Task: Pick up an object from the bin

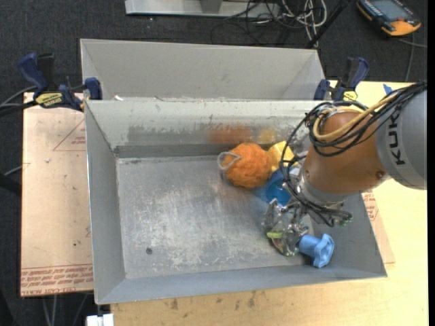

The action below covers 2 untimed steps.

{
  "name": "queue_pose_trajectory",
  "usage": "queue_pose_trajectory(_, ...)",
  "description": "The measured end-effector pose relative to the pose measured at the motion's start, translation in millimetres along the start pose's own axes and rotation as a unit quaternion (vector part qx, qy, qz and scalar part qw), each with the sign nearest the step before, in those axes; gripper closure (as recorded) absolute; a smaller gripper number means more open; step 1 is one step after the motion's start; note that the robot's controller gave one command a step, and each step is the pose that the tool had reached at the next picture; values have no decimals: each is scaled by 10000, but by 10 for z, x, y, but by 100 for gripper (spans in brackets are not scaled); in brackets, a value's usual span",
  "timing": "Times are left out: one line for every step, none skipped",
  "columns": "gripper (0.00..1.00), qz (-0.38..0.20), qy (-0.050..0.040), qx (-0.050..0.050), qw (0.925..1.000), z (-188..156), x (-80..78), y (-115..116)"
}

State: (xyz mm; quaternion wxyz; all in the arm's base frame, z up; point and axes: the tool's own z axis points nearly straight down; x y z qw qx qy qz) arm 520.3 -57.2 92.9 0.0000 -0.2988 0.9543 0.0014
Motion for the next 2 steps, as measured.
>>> queue_pose_trajectory(100, -24, 6, -5, 10000, -276, 7, 6)
queue_pose_trajectory(100, 15, -8, 11, 10000, -1281, 94, -2)
